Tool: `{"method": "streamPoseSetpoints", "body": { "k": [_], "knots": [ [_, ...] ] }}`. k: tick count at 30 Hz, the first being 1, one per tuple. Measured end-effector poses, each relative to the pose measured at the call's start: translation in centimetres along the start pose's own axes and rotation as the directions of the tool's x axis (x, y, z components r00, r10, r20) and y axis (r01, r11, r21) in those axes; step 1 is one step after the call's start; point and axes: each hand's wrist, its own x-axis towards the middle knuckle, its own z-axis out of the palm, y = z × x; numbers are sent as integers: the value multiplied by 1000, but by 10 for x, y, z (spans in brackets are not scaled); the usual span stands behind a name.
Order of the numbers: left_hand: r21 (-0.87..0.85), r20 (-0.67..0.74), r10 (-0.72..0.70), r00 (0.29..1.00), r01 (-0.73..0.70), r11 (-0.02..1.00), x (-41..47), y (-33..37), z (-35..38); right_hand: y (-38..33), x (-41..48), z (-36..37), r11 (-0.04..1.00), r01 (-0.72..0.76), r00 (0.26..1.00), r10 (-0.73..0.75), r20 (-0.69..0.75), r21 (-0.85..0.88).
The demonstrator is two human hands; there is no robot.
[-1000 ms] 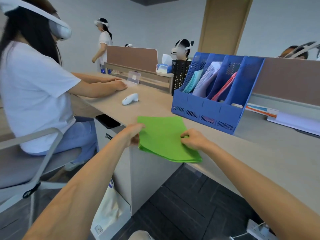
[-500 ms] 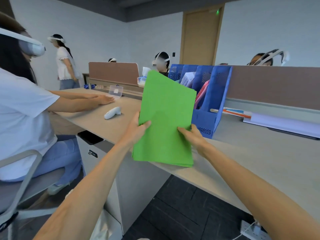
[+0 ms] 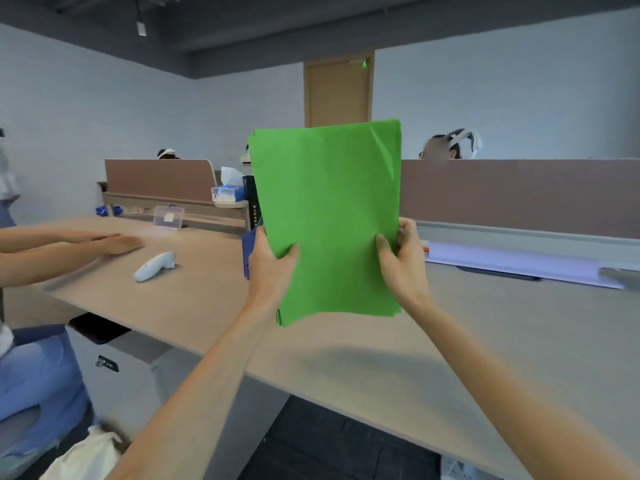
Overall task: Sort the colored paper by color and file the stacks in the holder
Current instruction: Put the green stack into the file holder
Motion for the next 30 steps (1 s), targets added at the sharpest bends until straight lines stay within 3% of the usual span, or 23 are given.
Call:
{"method": "streamPoseSetpoints", "body": {
  "k": [4, 14, 21, 30],
  "knots": [
    [10, 15, -12, 1000, 12, 1000, -11, 2, 24, 10, -16, -24, 995, -36, 999, 33, -33, -94],
    [-58, 87, -89, 992, 94, 994, -9, 17, 54, 20, -21, -44, 992, -129, 981, 126, -144, -12],
    [-75, 8, -7, 1000, 7, 997, 2, 44, 53, 3, -4, -49, 997, -82, 984, 81, -158, 2],
    [-27, 10, 27, 1000, -27, 999, 6, 50, 51, -4, 3, -48, 998, -53, 989, 58, -139, 42]
  ]
}}
